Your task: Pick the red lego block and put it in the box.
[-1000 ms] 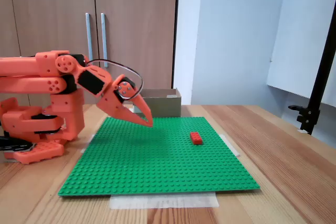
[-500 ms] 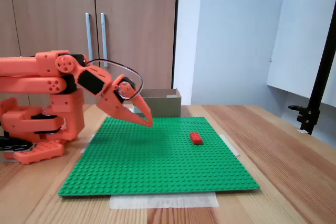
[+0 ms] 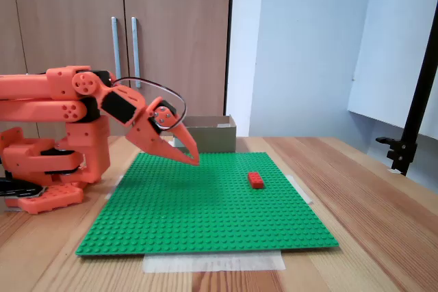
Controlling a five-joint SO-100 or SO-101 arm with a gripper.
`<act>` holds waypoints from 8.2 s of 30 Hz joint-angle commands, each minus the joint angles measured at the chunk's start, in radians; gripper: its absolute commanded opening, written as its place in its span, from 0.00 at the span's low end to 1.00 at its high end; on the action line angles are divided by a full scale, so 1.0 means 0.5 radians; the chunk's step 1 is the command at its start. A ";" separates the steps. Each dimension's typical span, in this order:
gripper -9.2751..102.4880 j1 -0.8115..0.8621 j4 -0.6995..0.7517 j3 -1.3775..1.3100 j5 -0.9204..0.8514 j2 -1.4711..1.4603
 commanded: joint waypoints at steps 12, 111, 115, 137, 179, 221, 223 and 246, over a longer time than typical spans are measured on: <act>0.08 0.003 -0.031 0.061 -0.012 0.015; 0.31 -0.043 0.660 -3.221 -0.031 -3.353; 0.30 -0.055 0.666 -3.292 -0.003 -3.479; 0.30 -0.061 0.607 -3.347 -0.046 -3.709; 0.08 -0.178 0.546 -3.307 -0.025 -3.218; 0.08 -1.331 1.129 -3.948 -0.028 -3.068; 0.08 -1.365 1.147 -4.022 -0.037 -3.142; 0.08 -1.586 1.353 -4.347 -0.031 -3.666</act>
